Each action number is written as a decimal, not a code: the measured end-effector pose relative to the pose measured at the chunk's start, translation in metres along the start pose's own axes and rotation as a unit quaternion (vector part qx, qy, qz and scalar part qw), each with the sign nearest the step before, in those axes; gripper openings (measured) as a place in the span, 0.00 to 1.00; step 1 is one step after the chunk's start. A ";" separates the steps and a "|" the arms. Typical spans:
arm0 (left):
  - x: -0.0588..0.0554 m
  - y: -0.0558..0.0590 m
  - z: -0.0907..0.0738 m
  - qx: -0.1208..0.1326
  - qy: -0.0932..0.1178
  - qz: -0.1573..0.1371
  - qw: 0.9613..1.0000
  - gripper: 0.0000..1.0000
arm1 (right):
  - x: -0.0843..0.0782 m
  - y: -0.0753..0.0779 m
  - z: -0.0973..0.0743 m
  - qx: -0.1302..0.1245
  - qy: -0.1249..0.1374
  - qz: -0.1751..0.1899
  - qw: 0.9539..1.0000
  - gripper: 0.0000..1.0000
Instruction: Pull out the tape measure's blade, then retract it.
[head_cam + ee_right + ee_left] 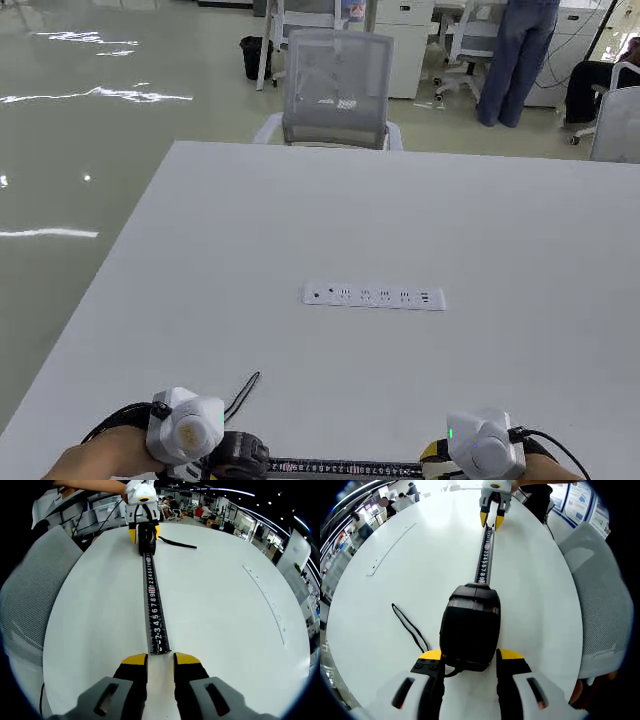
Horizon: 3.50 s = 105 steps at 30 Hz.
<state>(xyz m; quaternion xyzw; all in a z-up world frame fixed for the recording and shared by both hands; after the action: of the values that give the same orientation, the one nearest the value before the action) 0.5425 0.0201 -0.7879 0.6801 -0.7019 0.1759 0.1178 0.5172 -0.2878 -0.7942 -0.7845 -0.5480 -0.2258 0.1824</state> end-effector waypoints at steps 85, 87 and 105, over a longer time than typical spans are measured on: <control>0.050 0.120 -0.095 0.259 0.197 -0.299 0.897 0.99 | 0.033 -0.140 -0.085 -0.223 0.144 0.257 0.929 0.92; 0.052 0.119 -0.098 0.266 0.204 -0.306 0.891 0.99 | 0.034 -0.139 -0.085 -0.229 0.153 0.271 0.922 0.93; 0.054 0.109 -0.110 0.324 0.220 -0.348 0.852 0.99 | 0.041 -0.142 -0.087 -0.248 0.179 0.297 0.905 0.93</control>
<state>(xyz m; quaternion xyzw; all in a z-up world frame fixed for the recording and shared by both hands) 0.4228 0.0173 -0.6753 0.8231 -0.2784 0.4856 0.0957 0.3823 -0.2550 -0.6931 -0.8772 -0.1748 -0.4260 0.1356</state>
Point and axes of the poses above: the centre of the closed fingertips' face, and the gripper's own axes: z roughly forward along the fingers, y roughly to its right, x roughly out of its top, the point moved 2 cm from there along -z, roughly backward along the fingers, and after that the axes turned 8 degrees about z, right-handed, at the moved point
